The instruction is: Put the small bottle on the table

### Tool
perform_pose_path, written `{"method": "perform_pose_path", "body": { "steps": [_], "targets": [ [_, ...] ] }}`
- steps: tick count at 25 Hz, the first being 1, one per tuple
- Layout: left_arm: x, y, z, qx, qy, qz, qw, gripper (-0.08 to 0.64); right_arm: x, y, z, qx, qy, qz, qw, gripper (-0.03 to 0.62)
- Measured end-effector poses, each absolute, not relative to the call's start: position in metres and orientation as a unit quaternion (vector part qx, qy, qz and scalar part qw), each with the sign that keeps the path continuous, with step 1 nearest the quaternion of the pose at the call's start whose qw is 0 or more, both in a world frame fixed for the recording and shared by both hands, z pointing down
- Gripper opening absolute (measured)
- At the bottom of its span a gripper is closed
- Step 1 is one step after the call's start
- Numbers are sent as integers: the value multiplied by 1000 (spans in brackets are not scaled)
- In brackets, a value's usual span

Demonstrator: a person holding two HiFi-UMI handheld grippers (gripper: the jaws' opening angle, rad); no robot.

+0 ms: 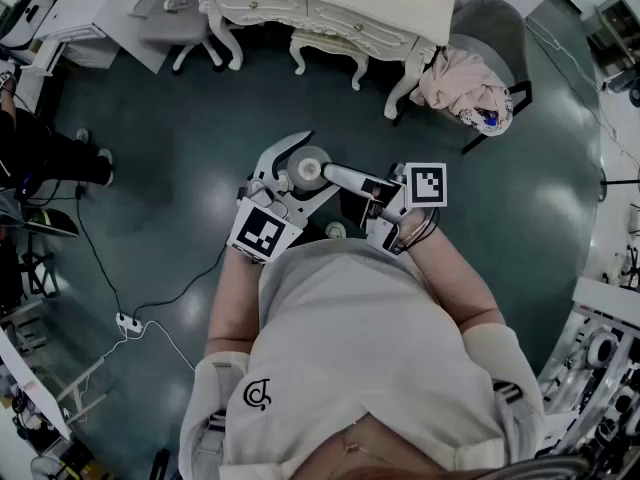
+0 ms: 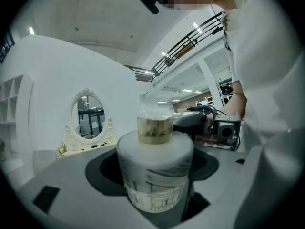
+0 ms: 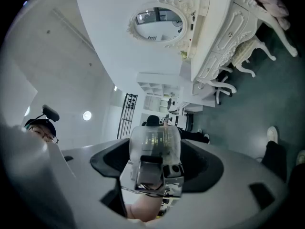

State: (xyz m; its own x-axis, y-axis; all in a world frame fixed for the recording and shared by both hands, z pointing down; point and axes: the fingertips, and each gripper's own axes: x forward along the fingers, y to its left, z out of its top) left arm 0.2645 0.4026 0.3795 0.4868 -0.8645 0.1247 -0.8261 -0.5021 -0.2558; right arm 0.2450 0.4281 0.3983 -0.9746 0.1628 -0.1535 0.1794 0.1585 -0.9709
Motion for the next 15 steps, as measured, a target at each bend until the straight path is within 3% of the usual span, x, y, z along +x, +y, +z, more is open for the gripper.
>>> {"method": "perform_pose_path", "body": {
  "steps": [15],
  "targets": [
    [269,381,382,-864,485,-117,71,350,249,406,399,105,762,-638,17,339]
  ]
}}
